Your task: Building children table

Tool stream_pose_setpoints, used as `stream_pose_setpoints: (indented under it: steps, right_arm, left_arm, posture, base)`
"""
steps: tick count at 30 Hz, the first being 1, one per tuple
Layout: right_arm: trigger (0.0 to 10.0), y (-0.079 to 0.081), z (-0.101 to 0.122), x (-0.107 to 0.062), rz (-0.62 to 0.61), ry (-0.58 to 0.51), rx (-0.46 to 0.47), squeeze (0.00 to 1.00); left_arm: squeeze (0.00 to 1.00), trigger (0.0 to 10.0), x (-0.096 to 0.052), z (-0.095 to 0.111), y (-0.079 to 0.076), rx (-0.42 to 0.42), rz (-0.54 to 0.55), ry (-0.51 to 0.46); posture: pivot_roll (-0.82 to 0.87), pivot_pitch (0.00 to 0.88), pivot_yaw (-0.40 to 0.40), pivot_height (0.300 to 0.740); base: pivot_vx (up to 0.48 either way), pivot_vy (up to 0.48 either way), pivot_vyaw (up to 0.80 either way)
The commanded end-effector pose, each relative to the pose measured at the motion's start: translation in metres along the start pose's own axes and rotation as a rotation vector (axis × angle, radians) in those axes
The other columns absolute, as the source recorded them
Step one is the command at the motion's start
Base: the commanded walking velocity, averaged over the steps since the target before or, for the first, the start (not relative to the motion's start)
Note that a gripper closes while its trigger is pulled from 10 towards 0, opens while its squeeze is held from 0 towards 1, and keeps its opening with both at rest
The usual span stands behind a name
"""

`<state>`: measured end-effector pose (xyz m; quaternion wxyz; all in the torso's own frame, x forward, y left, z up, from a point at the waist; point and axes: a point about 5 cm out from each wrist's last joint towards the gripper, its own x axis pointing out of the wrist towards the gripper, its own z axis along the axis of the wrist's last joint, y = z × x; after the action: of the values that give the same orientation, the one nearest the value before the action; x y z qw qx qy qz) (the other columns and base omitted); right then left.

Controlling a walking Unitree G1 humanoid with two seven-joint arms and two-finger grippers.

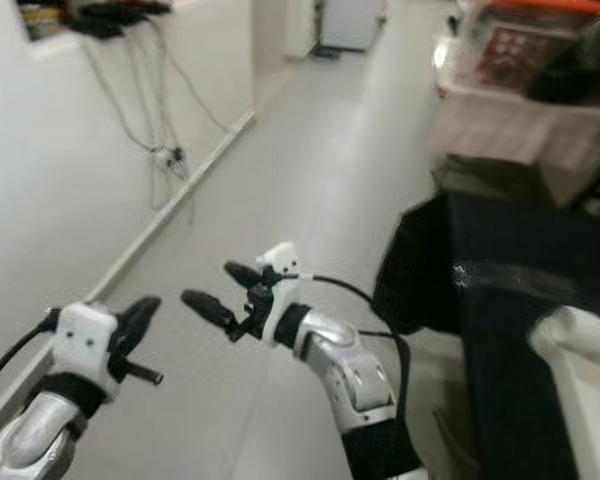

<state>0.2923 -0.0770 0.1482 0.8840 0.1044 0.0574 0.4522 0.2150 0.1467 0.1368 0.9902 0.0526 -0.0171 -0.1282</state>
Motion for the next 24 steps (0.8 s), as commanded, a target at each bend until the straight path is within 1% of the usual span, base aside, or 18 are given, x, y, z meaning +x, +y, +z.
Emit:
stream_pose_setpoints:
  steps: [1, 9, 24]
  right_arm:
    - [10.0, -0.0036, -0.0011, -0.0022, -0.018, 0.002, 0.019, 0.0]
    - [10.0, -0.0038, -0.001, -0.0021, -0.008, -0.003, 0.036, 0.0]
    - [10.0, -0.003, 0.0008, -0.0016, 0.006, -0.017, 0.04, 0.0]
  left_arm:
    - [0.0, 10.0, 0.0007, -0.0005, -0.0011, -0.003, -0.009, 0.002]
    - [0.0, 10.0, 0.0011, -0.0006, -0.0012, -0.006, -0.008, 0.001]
    - [0.0, 10.0, 0.0022, -0.0006, -0.0004, -0.005, -0.008, -0.001]
  posture:
    - [-0.02, 0.082, -0.013, 0.74]
    - [-0.02, 0.08, -0.013, 0.74]
    - [-0.02, 0.075, -0.011, 0.74]
  base:
    - [0.289, 0.0, -0.8]
    - [0.286, 0.0, -0.8]
    - [0.285, 0.0, 0.0]
